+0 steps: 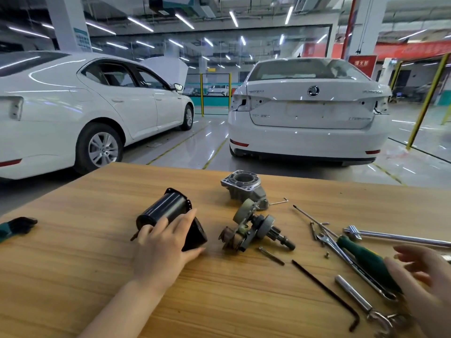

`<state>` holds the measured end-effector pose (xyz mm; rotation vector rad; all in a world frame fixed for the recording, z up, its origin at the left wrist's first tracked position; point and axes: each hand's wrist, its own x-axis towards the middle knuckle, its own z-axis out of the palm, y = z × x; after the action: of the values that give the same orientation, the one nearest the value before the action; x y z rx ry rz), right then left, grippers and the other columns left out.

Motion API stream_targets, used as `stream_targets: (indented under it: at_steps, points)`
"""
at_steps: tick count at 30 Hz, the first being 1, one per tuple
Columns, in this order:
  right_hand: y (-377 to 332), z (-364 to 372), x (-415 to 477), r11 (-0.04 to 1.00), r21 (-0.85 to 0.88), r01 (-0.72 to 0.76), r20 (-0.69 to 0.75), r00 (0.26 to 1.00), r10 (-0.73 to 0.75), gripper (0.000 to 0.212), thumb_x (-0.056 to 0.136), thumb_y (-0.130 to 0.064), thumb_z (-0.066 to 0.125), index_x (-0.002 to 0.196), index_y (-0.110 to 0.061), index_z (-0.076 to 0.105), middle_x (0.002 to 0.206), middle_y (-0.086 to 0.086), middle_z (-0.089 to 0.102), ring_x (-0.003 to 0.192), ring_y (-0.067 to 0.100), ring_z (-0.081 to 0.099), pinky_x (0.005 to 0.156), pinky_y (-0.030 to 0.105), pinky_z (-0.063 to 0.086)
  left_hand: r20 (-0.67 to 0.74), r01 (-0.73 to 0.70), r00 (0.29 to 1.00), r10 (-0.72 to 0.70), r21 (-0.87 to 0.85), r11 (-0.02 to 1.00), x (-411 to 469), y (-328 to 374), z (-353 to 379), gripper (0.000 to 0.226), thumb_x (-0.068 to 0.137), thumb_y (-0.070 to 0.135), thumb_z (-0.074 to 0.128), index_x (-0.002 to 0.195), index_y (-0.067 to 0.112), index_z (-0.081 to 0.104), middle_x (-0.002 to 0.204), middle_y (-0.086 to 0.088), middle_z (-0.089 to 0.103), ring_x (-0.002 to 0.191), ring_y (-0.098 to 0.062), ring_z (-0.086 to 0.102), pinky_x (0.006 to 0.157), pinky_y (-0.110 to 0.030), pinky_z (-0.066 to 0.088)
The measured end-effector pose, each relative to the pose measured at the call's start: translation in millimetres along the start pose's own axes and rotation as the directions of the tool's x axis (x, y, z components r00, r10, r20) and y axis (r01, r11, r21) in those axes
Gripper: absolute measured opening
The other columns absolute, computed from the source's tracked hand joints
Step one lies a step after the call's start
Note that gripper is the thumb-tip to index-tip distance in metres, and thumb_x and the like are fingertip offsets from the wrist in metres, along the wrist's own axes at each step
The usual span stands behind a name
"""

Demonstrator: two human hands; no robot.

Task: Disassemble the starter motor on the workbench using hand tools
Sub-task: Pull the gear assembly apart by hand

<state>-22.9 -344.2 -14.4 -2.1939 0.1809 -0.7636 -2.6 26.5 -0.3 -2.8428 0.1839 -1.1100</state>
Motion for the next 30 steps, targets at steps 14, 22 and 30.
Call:
stream_targets:
  at_steps: [14,22,30]
  points:
    - [-19.0,-10.9,-3.0,0.992,-0.009,-0.129,0.085,0.988,0.129,0.020,0.080,-0.007,0.068,0.099,-0.006,0.061,0.091,0.014,0.056,0.089,0.029,0.051,0.085,0.045,0.039,0.126,0.167,0.978,-0.164,-0.020,0.986,1.4,5.5,-2.6,0.061,0.046,0.041,0.090,0.089,0.004,0.068,0.083,-0.011,0.066,0.069,-0.032,0.062,0.040,-0.030,0.046]
    - [-15.6,-7.4,1.0,0.978,-0.084,-0.191,0.139,0.969,0.202,0.027,0.081,-0.013,0.068,0.106,-0.006,0.061,0.100,0.017,0.057,0.102,0.032,0.050,0.094,0.049,0.040,0.094,0.131,0.987,-0.128,-0.024,0.991,8.0,14.7,-11.3,0.059,0.079,0.058,0.045,0.094,0.006,0.069,0.091,-0.011,0.067,0.080,-0.035,0.061,0.061,-0.040,0.053]
    - [-13.9,-5.1,4.4,0.978,-0.088,-0.187,0.171,0.965,0.199,0.024,0.080,-0.012,0.067,0.103,-0.008,0.061,0.098,0.015,0.054,0.102,0.034,0.048,0.095,0.045,0.038,0.198,0.144,0.979,-0.042,-0.534,0.833,48.1,82.9,-4.0,0.058,0.086,0.049,0.054,0.136,0.022,0.038,0.131,0.008,0.046,0.123,-0.009,0.039,0.095,-0.019,0.034]
